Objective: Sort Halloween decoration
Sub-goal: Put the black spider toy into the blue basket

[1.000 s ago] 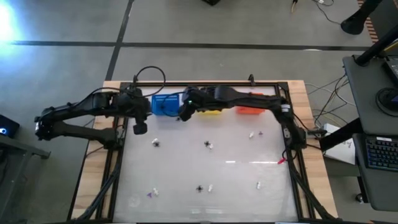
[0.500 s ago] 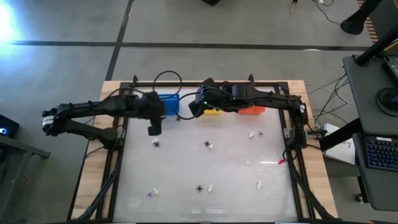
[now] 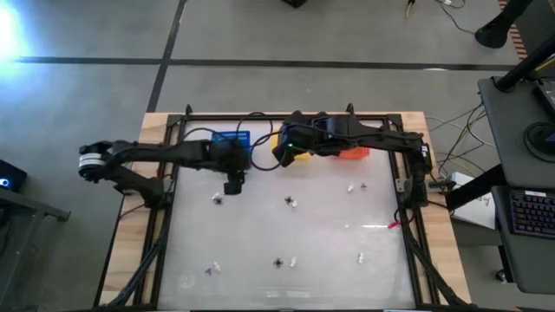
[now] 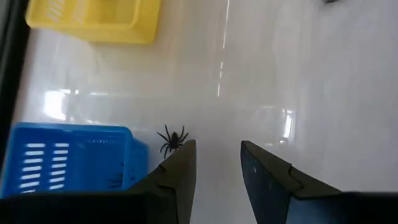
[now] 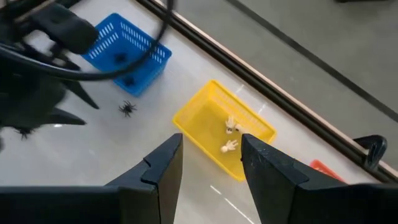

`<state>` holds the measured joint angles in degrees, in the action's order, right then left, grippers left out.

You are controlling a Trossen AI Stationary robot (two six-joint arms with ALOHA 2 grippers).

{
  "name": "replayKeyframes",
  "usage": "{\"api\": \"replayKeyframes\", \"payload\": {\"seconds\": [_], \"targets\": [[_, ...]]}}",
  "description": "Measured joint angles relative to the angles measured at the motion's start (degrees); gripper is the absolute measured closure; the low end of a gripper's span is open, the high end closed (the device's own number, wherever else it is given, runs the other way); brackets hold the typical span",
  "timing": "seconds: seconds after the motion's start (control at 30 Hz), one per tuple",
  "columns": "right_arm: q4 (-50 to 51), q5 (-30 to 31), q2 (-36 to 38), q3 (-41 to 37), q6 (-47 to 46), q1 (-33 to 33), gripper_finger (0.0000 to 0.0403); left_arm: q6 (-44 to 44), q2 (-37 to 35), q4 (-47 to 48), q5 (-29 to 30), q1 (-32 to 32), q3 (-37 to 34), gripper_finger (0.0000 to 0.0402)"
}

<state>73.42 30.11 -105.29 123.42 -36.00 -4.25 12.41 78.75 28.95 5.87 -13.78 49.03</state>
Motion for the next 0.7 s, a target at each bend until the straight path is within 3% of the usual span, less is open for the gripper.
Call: {"api": "replayKeyframes", "payload": {"seconds": [0.3, 0.7], "targets": [[0.0, 0.0, 2.4, 0.0, 3.0, 0.0, 0.0248, -1.1, 7.6, -3.4, -2.2, -4.6, 0.0, 0.0293], [0.3, 0.0, 2.9, 0.0, 7.3, 0.0, 0.0248, -0.8, 12.5, -5.2, -7.0, -9.0, 0.0, 0.0293]]}}
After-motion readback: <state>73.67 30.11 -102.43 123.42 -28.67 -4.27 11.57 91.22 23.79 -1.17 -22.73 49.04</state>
